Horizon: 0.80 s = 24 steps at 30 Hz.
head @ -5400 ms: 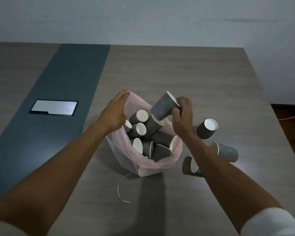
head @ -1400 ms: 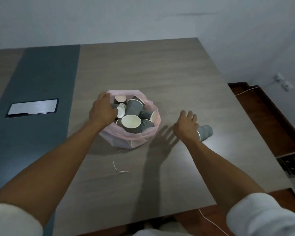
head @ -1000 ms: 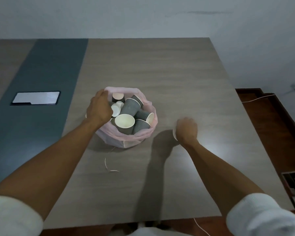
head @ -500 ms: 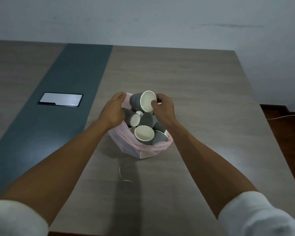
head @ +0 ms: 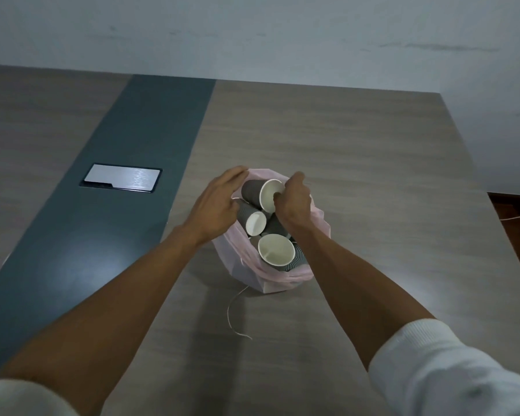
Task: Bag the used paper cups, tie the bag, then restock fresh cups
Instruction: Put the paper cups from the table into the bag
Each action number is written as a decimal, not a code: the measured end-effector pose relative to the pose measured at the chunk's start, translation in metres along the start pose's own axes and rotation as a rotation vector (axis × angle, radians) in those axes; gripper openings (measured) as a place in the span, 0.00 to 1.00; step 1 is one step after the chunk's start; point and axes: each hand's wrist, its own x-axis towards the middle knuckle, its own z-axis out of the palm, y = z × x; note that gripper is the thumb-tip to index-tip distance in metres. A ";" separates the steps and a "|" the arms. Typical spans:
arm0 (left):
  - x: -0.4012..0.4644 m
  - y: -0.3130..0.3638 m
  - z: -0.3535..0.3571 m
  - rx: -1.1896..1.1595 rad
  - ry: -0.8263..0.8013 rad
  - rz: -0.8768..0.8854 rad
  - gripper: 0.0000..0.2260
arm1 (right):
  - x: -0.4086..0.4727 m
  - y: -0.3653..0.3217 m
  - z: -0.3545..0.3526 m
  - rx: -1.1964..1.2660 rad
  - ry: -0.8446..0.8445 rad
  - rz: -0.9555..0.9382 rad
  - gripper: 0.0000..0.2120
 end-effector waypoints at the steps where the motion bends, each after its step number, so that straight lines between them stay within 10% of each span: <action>1: 0.000 -0.003 0.001 -0.006 0.005 -0.014 0.31 | 0.001 0.000 0.000 0.021 -0.002 0.000 0.13; 6: 0.001 -0.012 0.004 -0.037 0.067 -0.070 0.26 | 0.003 0.030 -0.024 0.078 0.049 0.032 0.16; 14: 0.003 -0.025 0.006 -0.102 0.201 -0.155 0.19 | -0.002 0.109 -0.041 0.308 -0.179 0.710 0.13; 24: 0.009 -0.036 -0.003 -0.091 0.066 -0.657 0.03 | -0.003 0.122 -0.057 0.450 -0.153 0.615 0.09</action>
